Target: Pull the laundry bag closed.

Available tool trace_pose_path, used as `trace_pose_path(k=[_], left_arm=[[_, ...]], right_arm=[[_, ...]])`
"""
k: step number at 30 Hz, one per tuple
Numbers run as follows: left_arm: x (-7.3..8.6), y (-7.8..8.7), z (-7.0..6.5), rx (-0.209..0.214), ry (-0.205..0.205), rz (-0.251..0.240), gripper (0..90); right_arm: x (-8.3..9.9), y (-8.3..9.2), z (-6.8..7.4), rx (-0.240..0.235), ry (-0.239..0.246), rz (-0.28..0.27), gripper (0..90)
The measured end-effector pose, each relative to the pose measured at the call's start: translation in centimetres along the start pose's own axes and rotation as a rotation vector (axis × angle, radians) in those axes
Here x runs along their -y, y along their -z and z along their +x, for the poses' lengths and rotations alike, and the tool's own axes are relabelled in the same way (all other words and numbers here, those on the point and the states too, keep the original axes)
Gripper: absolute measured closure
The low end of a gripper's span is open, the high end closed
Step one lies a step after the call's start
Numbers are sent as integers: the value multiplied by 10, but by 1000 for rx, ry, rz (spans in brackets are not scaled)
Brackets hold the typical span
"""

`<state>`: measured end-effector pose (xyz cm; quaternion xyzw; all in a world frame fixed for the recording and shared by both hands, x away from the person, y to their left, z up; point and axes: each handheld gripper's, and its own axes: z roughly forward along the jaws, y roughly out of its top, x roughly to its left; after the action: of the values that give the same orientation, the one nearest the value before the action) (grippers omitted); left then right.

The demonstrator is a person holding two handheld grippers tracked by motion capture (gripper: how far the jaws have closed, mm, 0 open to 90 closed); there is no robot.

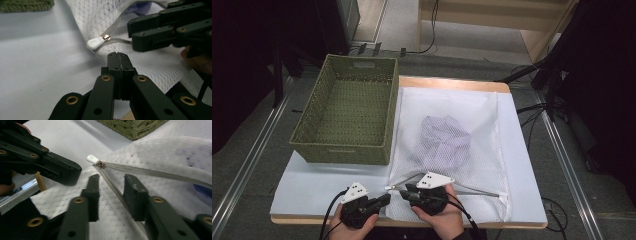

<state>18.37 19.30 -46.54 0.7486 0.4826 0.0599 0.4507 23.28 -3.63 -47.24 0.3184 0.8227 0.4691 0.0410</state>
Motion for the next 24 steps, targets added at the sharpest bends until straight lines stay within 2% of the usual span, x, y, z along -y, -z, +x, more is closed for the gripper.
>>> trace_pose_path(k=[4, 6, 9, 11, 13, 15, 17, 20, 23, 24], left_arm=[[-1, 3, -4, 2, -39, -21, 900], [-1, 3, -5, 14, -42, -27, 900], [-1, 3, -5, 28, -46, -24, 900], [-1, 2, -5, 29, -45, -20, 900], [-1, 2, -4, 37, -42, -15, 900], [-1, 2, -2, 58, -29, -1, 900], [0, -1, 0, 73, -9, 22, 811], [0, -6, 1, 76, -4, 53, 560], [-1, -9, 1, 105, -10, 64, 470], [-2, -11, 1, 113, -29, 78, 458]], right_arm=[[-1, -9, -3, -15, -13, 27, 602], [0, -13, -6, -44, -23, 46, 621], [1, -15, -9, -102, -34, 73, 744], [1, -16, -7, -141, -24, 91, 867], [2, -15, -5, -139, -6, 96, 896], [2, -12, -4, -120, 10, 76, 900], [1, -8, -3, -100, 16, 52, 900], [-1, -1, -4, -79, 21, 26, 900], [-1, 1, -4, -77, 20, 17, 900], [-1, 1, -3, -75, 17, 13, 900]])
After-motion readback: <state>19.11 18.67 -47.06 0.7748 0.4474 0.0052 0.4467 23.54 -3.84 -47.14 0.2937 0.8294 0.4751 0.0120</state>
